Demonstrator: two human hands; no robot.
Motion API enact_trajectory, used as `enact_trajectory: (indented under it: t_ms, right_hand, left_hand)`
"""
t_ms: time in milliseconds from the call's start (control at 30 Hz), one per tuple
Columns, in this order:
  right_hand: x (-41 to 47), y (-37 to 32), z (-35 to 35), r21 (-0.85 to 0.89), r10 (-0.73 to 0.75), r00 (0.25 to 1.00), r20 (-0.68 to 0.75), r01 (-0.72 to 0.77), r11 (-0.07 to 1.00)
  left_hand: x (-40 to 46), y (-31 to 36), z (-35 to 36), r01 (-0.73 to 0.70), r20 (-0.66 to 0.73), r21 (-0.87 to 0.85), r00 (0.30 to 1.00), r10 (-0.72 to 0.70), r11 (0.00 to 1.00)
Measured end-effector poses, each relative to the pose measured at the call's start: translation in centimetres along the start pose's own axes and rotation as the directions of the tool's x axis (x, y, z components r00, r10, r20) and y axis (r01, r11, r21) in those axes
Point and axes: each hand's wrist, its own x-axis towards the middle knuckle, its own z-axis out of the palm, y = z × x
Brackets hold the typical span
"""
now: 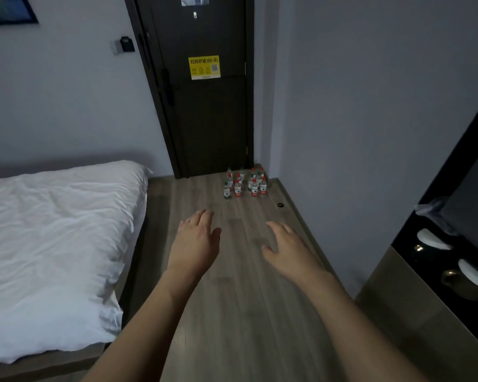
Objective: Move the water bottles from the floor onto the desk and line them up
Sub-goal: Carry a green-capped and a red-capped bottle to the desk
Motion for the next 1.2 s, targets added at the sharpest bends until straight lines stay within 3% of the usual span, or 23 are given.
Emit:
enact_trajectory:
  t_ms: [200,400,900,1200]
  right_hand:
    - [11.5,1.4,-2.8,0.000,-0.034,0.999,-0.023,0.034,0.999]
    - [21.2,1.6,-1.1,0.012,-0.066,0.998,0.004,0.066,0.998]
    - [53.6,-3.0,3.9,0.031,-0.075,0.997,-0.019,0.076,0.997]
    - [69.0,-0.3,5.2,0.021,0.010,1.000,0.004,-0.010,1.000]
  left_hand:
    - [10.9,-0.7,1.3,0.038,-0.038,-0.014,0.999,-0.039,0.999]
    - [18.2,-4.0,4.1,0.064,-0.049,-0.046,0.997,-0.066,0.997]
    - [46.5,-21.2,8.8,0.068,-0.110,-0.089,0.991,-0.077,0.994]
    - [61.1,-25.6,14.7,0.068,-0.014,-0.128,0.997,-0.071,0.989]
